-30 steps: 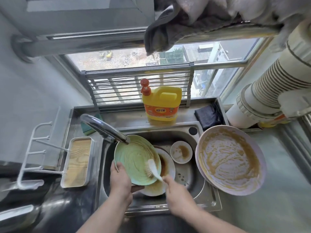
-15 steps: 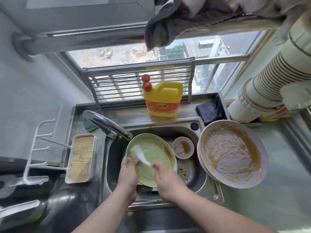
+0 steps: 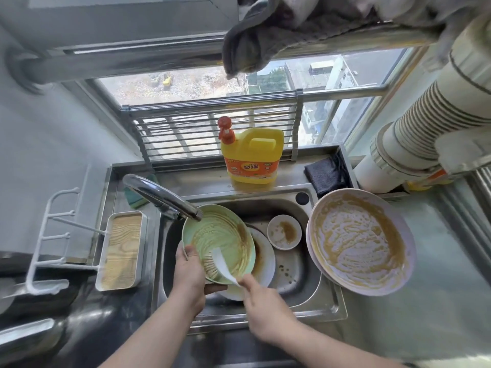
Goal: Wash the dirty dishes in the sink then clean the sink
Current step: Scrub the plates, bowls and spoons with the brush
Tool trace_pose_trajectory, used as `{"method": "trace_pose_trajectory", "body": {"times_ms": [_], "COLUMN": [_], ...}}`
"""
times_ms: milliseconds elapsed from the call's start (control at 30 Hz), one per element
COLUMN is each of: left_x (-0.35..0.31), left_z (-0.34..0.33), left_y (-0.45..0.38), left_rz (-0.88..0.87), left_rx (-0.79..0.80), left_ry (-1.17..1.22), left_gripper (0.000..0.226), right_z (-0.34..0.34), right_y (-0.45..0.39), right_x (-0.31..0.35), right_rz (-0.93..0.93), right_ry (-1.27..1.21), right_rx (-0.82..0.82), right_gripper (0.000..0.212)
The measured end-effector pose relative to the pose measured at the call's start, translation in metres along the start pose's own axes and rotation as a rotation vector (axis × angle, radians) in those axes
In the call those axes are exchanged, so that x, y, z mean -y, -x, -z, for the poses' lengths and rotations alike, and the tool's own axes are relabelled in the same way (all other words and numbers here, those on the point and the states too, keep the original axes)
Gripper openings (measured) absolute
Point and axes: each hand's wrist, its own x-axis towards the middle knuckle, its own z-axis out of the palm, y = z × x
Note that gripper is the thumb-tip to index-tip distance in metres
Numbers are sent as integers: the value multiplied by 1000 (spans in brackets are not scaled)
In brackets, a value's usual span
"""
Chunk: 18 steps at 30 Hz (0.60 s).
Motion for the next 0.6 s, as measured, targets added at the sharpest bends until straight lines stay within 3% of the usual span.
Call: {"method": "trace_pose_trajectory", "body": {"times_ms": [133, 300, 467, 600], "left_x": [1, -4, 9, 27], "left_z": [-2, 0, 9, 3], "left_y": [1, -3, -4, 2], "left_rz": [-38, -54, -197, -131], "left_rx": [57, 23, 146, 187], "left_ry": [26, 32, -115, -98], "left_gripper": [23, 25, 33, 33], "right_z": [32, 7, 60, 42], "right_y": [-22, 11, -29, -46], "right_x": [-14, -5, -35, 20], "right_rz": [-136, 49, -168, -19], "right_ry": [-3, 48, 92, 9], "right_rx": [-93, 33, -68, -69], "right_gripper": [29, 22, 20, 28]}}
